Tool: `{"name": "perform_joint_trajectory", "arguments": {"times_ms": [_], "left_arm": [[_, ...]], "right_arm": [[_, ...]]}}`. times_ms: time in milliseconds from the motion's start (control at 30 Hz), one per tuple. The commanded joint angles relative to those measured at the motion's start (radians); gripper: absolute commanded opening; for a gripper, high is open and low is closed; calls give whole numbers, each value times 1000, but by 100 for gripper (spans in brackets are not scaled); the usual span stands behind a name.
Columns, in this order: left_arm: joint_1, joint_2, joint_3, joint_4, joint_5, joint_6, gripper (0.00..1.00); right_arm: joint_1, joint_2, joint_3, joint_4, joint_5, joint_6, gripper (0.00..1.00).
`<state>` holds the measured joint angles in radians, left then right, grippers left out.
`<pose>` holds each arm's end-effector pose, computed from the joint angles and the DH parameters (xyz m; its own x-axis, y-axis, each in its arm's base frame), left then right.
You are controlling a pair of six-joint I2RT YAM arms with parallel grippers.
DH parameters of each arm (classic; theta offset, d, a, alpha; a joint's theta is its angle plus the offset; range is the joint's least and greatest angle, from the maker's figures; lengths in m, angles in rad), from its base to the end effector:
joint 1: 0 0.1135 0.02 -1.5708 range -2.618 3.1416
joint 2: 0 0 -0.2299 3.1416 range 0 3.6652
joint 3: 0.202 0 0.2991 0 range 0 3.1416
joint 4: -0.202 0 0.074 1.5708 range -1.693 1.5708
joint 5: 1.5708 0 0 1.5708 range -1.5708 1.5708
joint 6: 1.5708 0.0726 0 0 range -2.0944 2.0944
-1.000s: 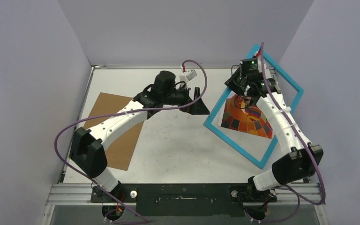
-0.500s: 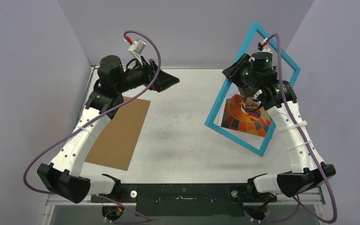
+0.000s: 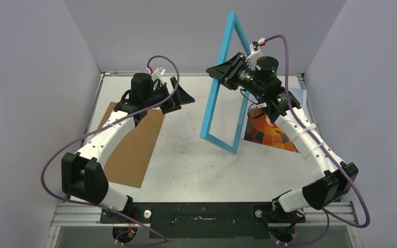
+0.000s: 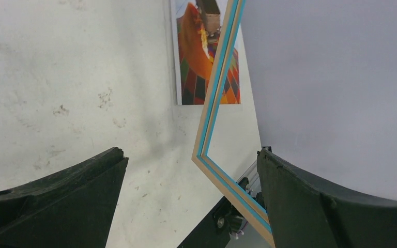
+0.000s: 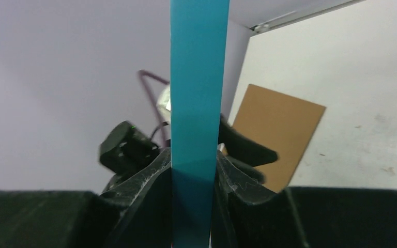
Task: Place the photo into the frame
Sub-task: Turn over the photo frame at the center of the board.
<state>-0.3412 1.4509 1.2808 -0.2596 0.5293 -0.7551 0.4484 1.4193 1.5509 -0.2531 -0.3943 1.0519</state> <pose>0.3795 -0.1736 0.2944 -0.7803 -0.3507 -0.5178 0.2563 0.5760 -0.7762 0.3555 0.2020 0.4216 -0.7001 0.5529 -0.4518 -0.2741 0.3762 0.8851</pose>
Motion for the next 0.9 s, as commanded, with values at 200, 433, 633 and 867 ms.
{"name": "perform_joint_trajectory", "arguments": {"times_ms": [200,433,633,867], "left_arm": [[-26,145,-47,274,111,-83,97],[-24,211,-50,349,144,-17,92],[-23,248,12,184,47,97,90],[14,256,30,192,106,101,69]], "right_arm": [[141,28,15,475,-50,232,0],[175,75,16,662,-54,428,0],[179,110,25,775,-63,527,0],[179,125,26,805,-76,559,0]]}}
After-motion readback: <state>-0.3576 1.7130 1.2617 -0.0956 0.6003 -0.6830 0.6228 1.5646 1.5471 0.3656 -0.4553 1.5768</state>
